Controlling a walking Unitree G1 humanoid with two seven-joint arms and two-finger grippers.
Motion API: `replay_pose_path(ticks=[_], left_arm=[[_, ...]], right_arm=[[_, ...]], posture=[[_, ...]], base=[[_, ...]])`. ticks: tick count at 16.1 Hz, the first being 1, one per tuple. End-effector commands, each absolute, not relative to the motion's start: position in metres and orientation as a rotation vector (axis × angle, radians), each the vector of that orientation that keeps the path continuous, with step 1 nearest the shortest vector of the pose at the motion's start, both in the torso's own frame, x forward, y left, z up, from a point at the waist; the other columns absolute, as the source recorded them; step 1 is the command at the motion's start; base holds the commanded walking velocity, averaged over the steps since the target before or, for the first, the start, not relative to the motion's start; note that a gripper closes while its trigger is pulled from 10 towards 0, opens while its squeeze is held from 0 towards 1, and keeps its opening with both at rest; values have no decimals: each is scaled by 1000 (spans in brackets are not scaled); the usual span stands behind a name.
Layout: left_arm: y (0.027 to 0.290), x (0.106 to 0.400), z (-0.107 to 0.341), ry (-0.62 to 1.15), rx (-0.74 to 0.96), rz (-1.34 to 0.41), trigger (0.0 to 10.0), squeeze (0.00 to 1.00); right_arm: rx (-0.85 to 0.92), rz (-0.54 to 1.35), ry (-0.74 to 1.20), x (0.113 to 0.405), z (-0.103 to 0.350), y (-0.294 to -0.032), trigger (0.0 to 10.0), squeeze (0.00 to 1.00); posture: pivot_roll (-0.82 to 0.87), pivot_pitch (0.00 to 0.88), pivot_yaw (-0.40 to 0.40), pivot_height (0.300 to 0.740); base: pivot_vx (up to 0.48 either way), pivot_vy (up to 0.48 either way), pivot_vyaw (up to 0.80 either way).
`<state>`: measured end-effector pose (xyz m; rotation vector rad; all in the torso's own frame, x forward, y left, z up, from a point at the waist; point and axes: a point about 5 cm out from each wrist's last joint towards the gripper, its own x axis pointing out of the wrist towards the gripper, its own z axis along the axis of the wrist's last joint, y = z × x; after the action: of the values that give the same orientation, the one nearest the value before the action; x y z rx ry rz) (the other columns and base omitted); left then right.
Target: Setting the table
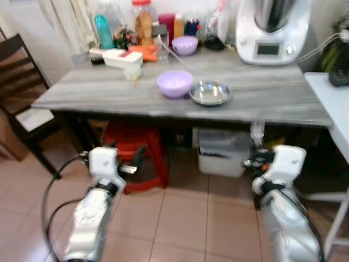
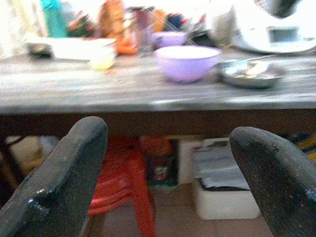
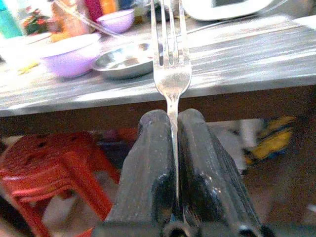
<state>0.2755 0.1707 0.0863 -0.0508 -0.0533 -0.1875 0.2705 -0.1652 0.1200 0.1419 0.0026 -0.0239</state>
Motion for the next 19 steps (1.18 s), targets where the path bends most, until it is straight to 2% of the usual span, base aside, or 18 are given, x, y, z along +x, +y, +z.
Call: replay_pose_path(ticks=[1, 11, 19], left_arm=[[167, 277, 88, -57, -53, -201, 10000, 0], [160, 275, 86, -42, -68, -225, 10000, 0], [156, 267, 81, -21, -77, -258, 10000, 0]], right_arm=[[141, -42, -6, 269, 122, -171, 10000, 0], [121, -71, -16, 270, 123, -175, 10000, 0], [75, -187, 8, 269, 118, -194, 10000, 0]], posture=[[-83, 0, 74, 740], [-87, 0, 71, 740], [-87, 0, 67, 740]], base=[[394, 0, 0], [392, 0, -46], [395, 0, 0]])
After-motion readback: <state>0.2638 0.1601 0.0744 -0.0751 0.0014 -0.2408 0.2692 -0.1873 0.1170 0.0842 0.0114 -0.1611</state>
